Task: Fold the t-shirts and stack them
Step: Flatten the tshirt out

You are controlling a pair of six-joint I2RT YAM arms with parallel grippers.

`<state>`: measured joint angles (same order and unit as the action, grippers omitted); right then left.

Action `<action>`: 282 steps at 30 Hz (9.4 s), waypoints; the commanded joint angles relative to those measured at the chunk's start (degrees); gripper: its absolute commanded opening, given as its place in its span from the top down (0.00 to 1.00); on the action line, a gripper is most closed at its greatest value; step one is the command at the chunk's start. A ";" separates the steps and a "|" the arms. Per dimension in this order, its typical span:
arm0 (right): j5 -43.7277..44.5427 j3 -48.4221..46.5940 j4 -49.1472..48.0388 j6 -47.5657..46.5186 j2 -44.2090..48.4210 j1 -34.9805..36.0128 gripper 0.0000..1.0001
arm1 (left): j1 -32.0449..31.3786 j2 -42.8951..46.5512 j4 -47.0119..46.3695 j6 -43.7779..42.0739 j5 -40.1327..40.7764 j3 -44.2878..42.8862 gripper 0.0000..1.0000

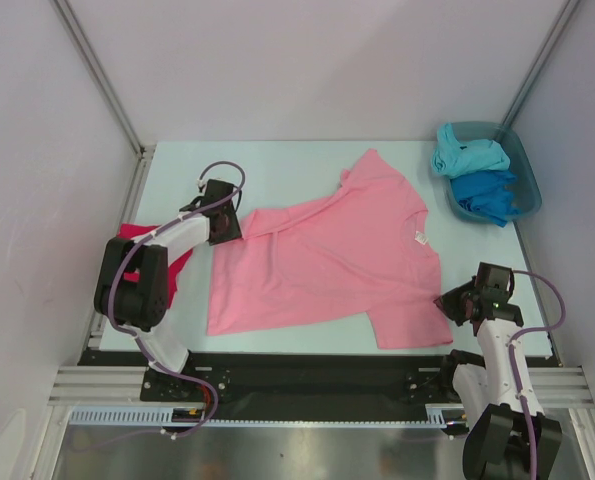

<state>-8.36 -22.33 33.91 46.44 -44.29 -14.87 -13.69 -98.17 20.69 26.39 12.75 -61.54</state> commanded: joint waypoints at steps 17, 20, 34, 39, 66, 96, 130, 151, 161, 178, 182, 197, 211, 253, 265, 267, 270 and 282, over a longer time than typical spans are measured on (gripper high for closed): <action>-1.92 0.27 -1.48 -0.56 0.61 -1.12 1.00 | 0.95 -3.25 -0.65 -2.75 1.49 -1.65 0.53; -2.10 0.27 -1.48 -0.56 0.44 -1.21 1.00 | 1.56 -3.69 -0.65 -3.19 1.40 -2.09 0.53; -3.77 1.06 -2.71 -0.47 0.17 -1.65 1.00 | 2.09 -7.03 -1.17 -3.72 1.48 -4.91 0.53; -4.91 1.67 -3.76 -0.03 0.08 -1.83 1.00 | 2.00 -7.03 -1.70 -3.45 1.05 -5.08 0.54; -5.53 3.69 -5.70 -0.12 0.52 -1.74 1.00 | -0.46 4.30 -1.26 0.15 -4.84 -6.48 1.00; -5.09 4.31 -5.61 -0.20 0.96 -1.82 1.00 | 2.80 5.97 -1.26 14.56 -8.97 -6.67 1.00; -5.79 5.45 -5.96 -0.73 1.58 -1.74 1.00 | 1.30 0.88 -0.82 17.38 -12.31 -23.00 0.99; -6.05 5.54 -5.52 -1.43 1.75 -1.91 1.00 | 4.82 -1.41 -4.96 17.55 -7.21 -14.31 0.77; -6.23 5.54 -5.96 -1.35 1.67 -2.00 1.00 | 3.32 1.93 -4.34 17.55 -4.41 -3.33 0.68; -6.14 5.28 -5.79 -1.35 1.67 -2.00 1.00 | 5.60 1.32 -2.32 12.11 0.96 -1.21 0.68; -6.23 5.36 -5.70 -1.26 1.67 -2.09 1.00 | 6.13 0.97 -2.32 11.49 1.31 -0.87 0.68; -6.41 4.84 -5.35 -1.17 1.58 -2.35 1.00 | 6.13 0.70 -4.60 11.49 0.17 1.95 0.69; -6.93 4.84 -5.26 -1.08 1.67 -2.53 1.00 | 6.13 -0.53 -5.75 11.14 -1.59 1.86 0.70; -9.13 4.31 -6.40 -0.03 0.88 -3.41 1.00 | 5.87 -2.91 -5.22 10.26 -4.40 0.45 0.97; -9.22 5.71 -7.63 -0.03 1.14 -3.32 1.00 | 4.64 3.69 -3.02 10.08 -4.58 -4.45 0.99; -9.22 5.89 -7.54 -0.03 1.31 -3.32 1.00 | 4.38 3.69 -2.32 9.82 -4.76 -6.13 0.99; -9.30 6.07 -7.54 -0.03 1.31 -3.32 1.00 | 4.29 2.20 -1.53 9.64 -5.02 -9.12 0.99; -9.04 5.54 -6.40 -0.99 1.58 -3.41 1.00 | 4.90 -11.07 0.22 8.59 -3.26 -22.65 0.99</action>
<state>-17.02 -16.58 27.77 46.39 -43.27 -18.02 -9.17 -106.26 19.75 36.45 8.80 -79.57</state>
